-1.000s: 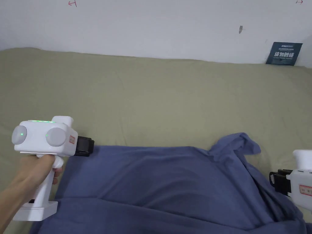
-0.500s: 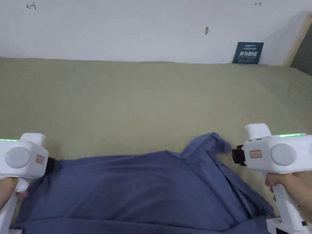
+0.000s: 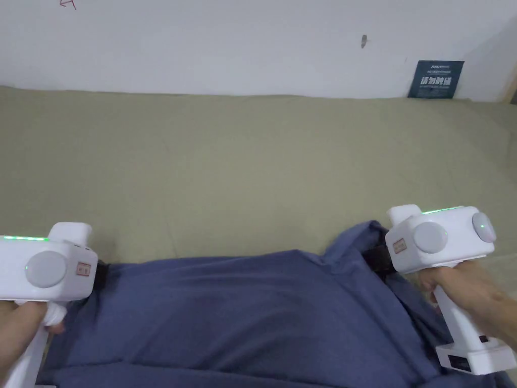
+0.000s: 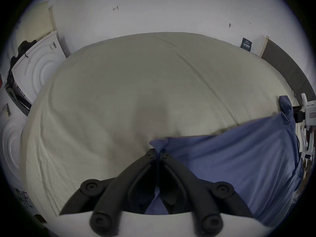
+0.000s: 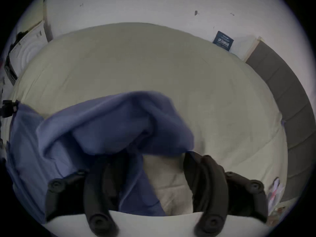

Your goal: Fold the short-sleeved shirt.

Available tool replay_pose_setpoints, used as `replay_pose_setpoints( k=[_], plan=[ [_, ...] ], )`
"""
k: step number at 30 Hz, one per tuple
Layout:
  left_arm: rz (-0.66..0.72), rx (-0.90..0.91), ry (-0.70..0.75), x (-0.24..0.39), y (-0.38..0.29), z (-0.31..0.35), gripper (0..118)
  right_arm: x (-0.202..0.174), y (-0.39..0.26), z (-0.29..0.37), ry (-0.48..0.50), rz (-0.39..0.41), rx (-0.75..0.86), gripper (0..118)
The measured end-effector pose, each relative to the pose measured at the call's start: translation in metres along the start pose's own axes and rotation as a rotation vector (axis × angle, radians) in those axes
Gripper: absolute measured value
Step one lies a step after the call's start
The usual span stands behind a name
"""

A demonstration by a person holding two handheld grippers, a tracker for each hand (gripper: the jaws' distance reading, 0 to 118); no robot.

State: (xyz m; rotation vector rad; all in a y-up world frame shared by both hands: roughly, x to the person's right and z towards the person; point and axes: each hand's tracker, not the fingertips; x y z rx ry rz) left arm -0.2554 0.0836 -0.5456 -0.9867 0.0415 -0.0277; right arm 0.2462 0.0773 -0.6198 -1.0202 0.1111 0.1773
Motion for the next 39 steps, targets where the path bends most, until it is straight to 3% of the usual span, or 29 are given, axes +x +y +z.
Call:
replay_pose_setpoints(
  k=[1, 2, 4, 6, 10, 17, 29, 39],
  plan=[
    [-0.006, 0.001, 0.003, 0.002, -0.001, 0.001, 2, 0.0, 0.001, 0.004, -0.001, 0.026, 0.014, 0],
    [-0.008, 0.001, 0.003, 0.001, 0.0, 0.002, 2, -0.003, -0.006, 0.014, -0.069, 0.069, 0.063, 0],
    [-0.001, 0.003, 0.004, 0.0, 0.003, 0.01, 2, 0.005, -0.007, 0.023, -0.029, 0.069, 0.065, 0],
    [0.017, 0.026, -0.001, -0.002, 0.002, 0.023, 2, 0.012, -0.008, 0.042, -0.014, 0.003, 0.111, 0],
    [0.042, 0.072, -0.012, -0.012, 0.003, 0.052, 2, 0.038, -0.015, 0.085, -0.047, -0.016, 0.158, 0],
    [0.047, 0.159, -0.025, -0.02, -0.008, 0.111, 2, 0.067, -0.048, 0.167, 0.016, -0.086, 0.257, 0],
    [0.037, 0.279, -0.072, -0.032, -0.095, 0.207, 2, 0.05, -0.16, 0.276, 0.085, -0.059, 0.407, 0],
    [0.059, 0.149, -0.1, -0.033, -0.196, 0.197, 2, 0.034, -0.28, 0.262, 0.11, -0.109, 0.299, 0]
  ],
)
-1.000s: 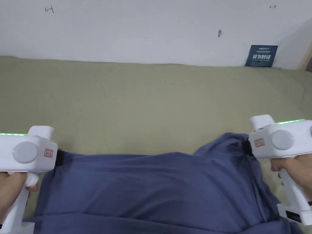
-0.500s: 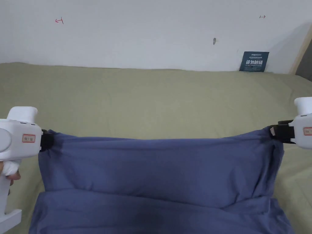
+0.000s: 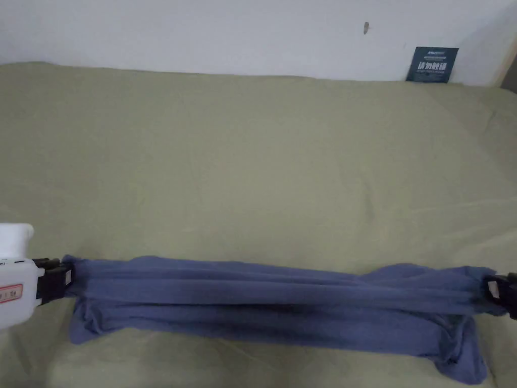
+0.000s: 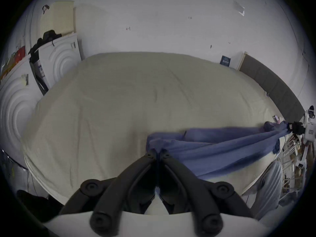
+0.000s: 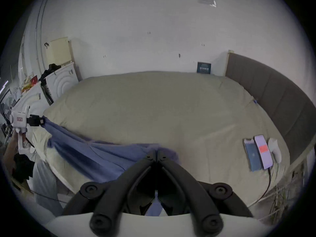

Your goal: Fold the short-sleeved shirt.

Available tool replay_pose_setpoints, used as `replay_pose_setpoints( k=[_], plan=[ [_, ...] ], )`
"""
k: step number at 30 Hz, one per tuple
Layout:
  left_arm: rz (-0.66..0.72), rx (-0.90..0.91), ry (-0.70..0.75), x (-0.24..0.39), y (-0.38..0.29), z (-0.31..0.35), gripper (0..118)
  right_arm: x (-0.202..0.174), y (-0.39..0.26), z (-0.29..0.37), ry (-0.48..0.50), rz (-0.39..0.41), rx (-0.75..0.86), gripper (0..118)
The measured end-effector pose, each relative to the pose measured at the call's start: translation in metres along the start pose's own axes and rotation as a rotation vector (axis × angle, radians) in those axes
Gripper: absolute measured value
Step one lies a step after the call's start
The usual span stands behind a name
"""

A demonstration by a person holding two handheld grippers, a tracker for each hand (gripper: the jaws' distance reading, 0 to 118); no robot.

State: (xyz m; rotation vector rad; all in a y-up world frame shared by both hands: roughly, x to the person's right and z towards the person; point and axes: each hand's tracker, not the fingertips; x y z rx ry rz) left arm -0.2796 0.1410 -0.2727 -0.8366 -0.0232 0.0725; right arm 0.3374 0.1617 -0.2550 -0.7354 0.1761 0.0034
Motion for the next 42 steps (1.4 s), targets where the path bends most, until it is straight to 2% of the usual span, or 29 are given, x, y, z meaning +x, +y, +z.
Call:
replay_pose_setpoints(
  k=[7, 10, 11, 12, 13, 14, 15, 16, 17, 20, 21, 22, 23, 24, 25, 27, 31, 35, 42],
  plan=[
    [0.007, -0.051, 0.015, 0.003, -0.021, -0.017, 2, 0.0, -0.037, -0.038, -0.041, -0.041, -0.091, 0],
    [0.008, -0.046, 0.031, 0.007, -0.019, -0.013, 3, -0.011, -0.036, -0.042, -0.081, -0.014, -0.107, 0],
    [0.007, -0.035, 0.051, 0.009, -0.018, -0.012, 9, -0.014, -0.034, -0.042, -0.104, 0.009, -0.109, 2],
    [0.004, -0.02, 0.071, 0.011, -0.017, -0.01, 26, -0.018, -0.032, -0.04, -0.116, 0.014, -0.094, 9],
    [0.003, -0.006, 0.095, 0.011, -0.015, -0.009, 73, -0.022, -0.029, -0.038, -0.147, 0.023, -0.086, 38],
    [0.005, -0.006, 0.116, 0.012, -0.014, -0.007, 109, -0.025, -0.025, -0.036, -0.21, 0.033, -0.07, 78],
    [0.005, 0.022, 0.13, 0.013, -0.013, -0.002, 118, -0.022, -0.023, -0.039, -0.237, 0.029, -0.052, 113],
    [0.014, 0.067, 0.132, 0.013, -0.01, 0.004, 118, -0.025, -0.02, -0.032, -0.246, 0.02, -0.026, 114],
    [0.017, 0.054, 0.123, 0.014, -0.006, 0.009, 118, -0.028, -0.017, -0.027, -0.243, 0.024, 0.046, 108],
    [0.034, 0.088, 0.103, 0.016, 0.002, 0.022, 118, -0.047, 0.0, -0.015, -0.25, -0.005, 0.093, 109],
    [0.028, 0.096, 0.098, 0.019, 0.005, 0.026, 116, -0.055, 0.004, -0.014, -0.236, -0.007, 0.118, 107],
    [0.025, 0.108, 0.097, 0.022, 0.007, 0.028, 108, -0.063, 0.006, -0.015, -0.231, -0.001, 0.119, 95],
    [0.016, 0.115, 0.093, 0.025, 0.01, 0.03, 93, -0.074, 0.009, -0.014, -0.227, 0.007, 0.134, 73],
    [-0.003, 0.107, 0.082, 0.027, 0.012, 0.029, 60, -0.084, 0.01, -0.016, -0.215, 0.02, 0.15, 37],
    [-0.02, 0.08, 0.057, 0.029, 0.014, 0.027, 0, -0.093, 0.01, -0.021, -0.216, 0.033, 0.17, 0],
    [0.034, 0.097, 0.039, 0.032, 0.01, 0.017, 0, -0.119, 0.009, -0.033, -0.258, 0.071, 0.182, 0],
    [0.108, 0.069, -0.04, 0.02, 0.012, 0.007, 0, -0.152, 0.002, -0.051, -0.224, 0.094, 0.172, 0],
    [0.201, -0.036, -0.156, -0.012, 0.021, -0.008, 0, -0.177, -0.002, -0.056, -0.166, 0.11, 0.213, 0],
    [0.359, -0.225, -0.34, -0.078, 0.035, -0.051, 0, -0.198, -0.002, -0.061, -0.139, 0.158, 0.237, 0]
  ],
)
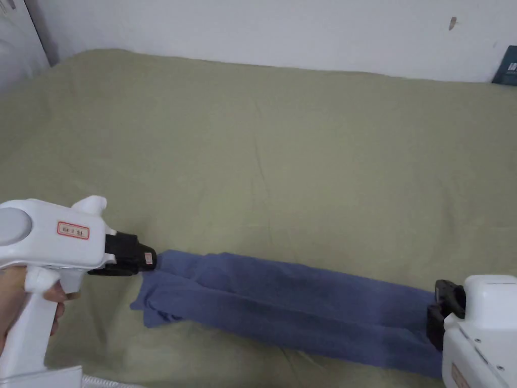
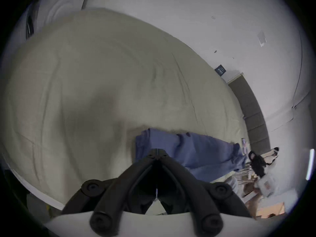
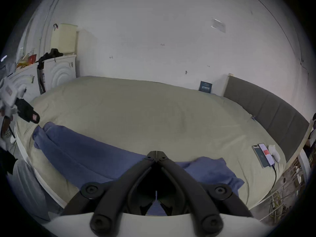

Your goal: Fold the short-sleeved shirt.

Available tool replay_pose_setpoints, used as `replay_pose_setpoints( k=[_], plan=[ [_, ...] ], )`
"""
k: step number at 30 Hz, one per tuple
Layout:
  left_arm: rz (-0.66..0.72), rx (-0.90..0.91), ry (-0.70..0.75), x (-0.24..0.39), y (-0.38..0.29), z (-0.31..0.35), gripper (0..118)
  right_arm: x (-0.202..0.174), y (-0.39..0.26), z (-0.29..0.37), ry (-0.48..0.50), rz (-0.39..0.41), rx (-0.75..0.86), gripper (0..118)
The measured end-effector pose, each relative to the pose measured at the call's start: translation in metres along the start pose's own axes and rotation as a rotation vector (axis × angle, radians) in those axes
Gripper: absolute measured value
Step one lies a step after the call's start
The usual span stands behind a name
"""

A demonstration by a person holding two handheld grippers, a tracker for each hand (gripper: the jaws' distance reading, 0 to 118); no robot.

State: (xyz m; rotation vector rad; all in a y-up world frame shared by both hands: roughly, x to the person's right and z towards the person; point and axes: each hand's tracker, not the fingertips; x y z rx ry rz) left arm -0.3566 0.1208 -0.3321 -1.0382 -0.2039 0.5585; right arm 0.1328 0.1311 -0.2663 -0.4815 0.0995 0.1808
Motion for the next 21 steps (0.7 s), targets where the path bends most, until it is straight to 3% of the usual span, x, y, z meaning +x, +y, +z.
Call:
replay_pose_setpoints(
  k=[3, 12, 13, 14, 16, 19, 21],
  plan=[
    [0.026, -0.043, -0.096, -0.016, 0.011, -0.003, 0, -0.003, -0.001, 0.001, 0.006, -0.006, -0.01, 0],
    [0.075, -0.099, -0.169, -0.043, 0.01, -0.018, 1, -0.007, 0.002, -0.001, 0.004, 0.008, -0.019, 0],
    [0.075, -0.114, -0.193, -0.045, 0.008, -0.02, 11, -0.007, 0.002, -0.002, 0.003, 0.006, -0.02, 0],
    [0.08, -0.136, -0.231, -0.051, 0.007, -0.02, 36, -0.008, 0.003, -0.003, 0.005, 0.002, -0.022, 0],
    [0.081, -0.145, -0.249, -0.052, 0.003, -0.025, 117, -0.009, 0.002, -0.004, 0.012, -0.007, -0.03, 0],
    [0.119, -0.147, -0.382, -0.054, 0.001, -0.031, 118, -0.011, 0.001, -0.007, 0.02, -0.008, -0.048, 0],
    [0.123, -0.151, -0.355, -0.051, 0.002, -0.04, 118, -0.011, 0.0, -0.011, 0.025, -0.014, -0.065, 0]
  ],
)
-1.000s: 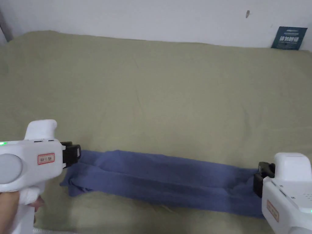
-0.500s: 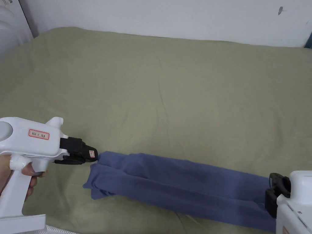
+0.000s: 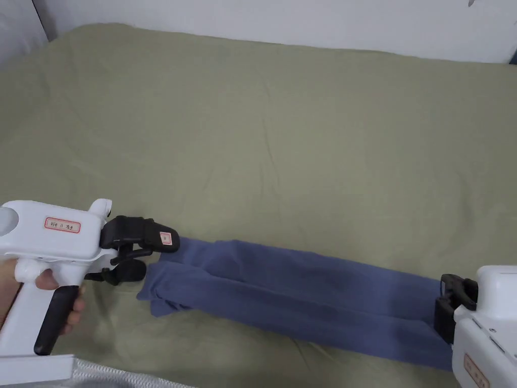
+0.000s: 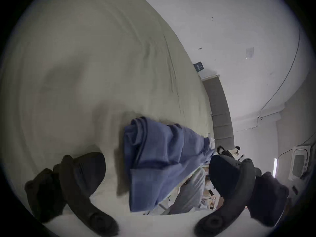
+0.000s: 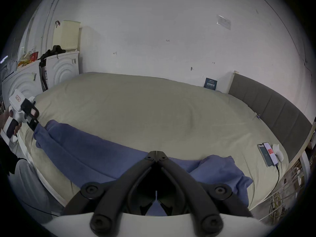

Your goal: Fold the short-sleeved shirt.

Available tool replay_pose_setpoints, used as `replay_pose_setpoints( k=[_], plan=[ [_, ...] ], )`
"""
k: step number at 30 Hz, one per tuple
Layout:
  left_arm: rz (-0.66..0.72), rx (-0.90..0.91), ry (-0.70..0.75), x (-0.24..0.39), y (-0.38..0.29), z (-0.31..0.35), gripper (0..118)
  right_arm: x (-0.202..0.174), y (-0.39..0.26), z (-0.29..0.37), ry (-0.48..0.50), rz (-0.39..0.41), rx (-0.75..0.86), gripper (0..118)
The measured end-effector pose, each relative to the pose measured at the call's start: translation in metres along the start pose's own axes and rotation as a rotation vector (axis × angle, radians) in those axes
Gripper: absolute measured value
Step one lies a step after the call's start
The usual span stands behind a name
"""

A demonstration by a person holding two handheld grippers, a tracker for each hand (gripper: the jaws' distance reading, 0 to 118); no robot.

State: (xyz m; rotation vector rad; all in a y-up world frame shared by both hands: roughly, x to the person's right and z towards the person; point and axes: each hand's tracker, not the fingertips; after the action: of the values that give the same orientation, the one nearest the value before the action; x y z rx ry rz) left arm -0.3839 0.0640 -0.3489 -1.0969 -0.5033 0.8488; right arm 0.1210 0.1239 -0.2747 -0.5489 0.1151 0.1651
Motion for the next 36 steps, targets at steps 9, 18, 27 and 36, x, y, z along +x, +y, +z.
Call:
replay_pose_setpoints(
  k=[9, 18, 27, 36],
  plan=[
    [0.017, -0.068, -0.034, 0.023, -0.006, -0.04, 118, 0.002, 0.005, -0.009, 0.021, -0.061, -0.038, 0],
    [0.105, -0.01, 0.016, 0.014, -0.024, -0.042, 8, 0.012, 0.01, -0.005, 0.017, -0.063, -0.045, 0],
    [0.061, 0.178, 0.087, 0.034, -0.026, 0.047, 8, 0.03, 0.011, -0.002, -0.007, -0.073, -0.054, 0],
    [-0.214, 0.133, 0.281, 0.127, -0.035, 0.05, 8, 0.04, 0.015, 0.001, -0.009, -0.089, -0.035, 0]
  ],
)
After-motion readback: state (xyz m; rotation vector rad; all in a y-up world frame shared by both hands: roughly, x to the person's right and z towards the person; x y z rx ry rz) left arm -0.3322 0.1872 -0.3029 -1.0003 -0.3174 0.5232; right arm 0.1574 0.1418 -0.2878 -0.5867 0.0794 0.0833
